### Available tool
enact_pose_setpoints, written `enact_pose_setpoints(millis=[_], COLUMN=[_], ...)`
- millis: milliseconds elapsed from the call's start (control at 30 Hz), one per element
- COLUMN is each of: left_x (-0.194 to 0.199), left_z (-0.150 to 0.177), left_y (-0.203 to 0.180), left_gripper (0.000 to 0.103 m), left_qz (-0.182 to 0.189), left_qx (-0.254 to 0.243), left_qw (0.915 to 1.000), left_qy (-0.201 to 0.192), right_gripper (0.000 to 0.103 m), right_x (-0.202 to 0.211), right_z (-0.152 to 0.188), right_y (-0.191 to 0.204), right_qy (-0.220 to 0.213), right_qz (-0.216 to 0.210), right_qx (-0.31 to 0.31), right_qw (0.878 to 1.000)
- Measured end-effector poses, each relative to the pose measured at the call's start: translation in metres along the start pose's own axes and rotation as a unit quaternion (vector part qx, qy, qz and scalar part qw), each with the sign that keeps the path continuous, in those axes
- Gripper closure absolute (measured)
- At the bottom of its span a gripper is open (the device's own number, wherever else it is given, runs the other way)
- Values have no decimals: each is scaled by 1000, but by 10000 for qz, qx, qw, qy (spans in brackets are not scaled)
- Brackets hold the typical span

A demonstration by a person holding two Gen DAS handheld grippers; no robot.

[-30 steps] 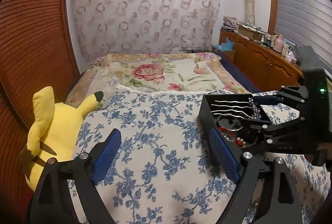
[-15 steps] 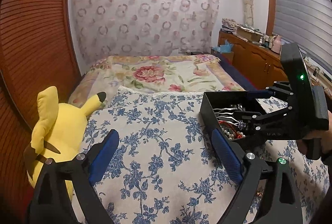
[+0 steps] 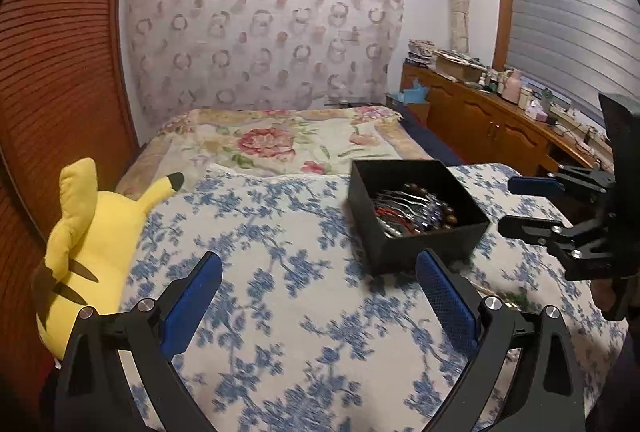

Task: Organize jewelry
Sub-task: 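Lower the hair combs into the black box and open the right tool, then grasp the gold flower charm with the left tool while the right tool approaches the pearls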

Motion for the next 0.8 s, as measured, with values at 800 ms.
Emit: enact_pose_setpoints(millis=[800], left_x=[-7], left_z=[72], left_y=[-94], left_gripper=[36], left_qz=[1041], left_qx=[-435], left_qw=[9874], left_qy=[1108], right_gripper=[44], right_x=[87], right_z=[120], right_y=[7], right_qy=[415], right_qz=[275], right_qx=[-825], right_qw=[9953])
Point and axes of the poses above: each gripper's, at about its wrist camera, not at the fingertips, and x roughly against the way its jaws point, y to its left, z to its underside, the point moved 3 cm from there along -x, roughly the way its jaws point, and after that the axes turned 12 degrees about -y, right-handed, at the moved point
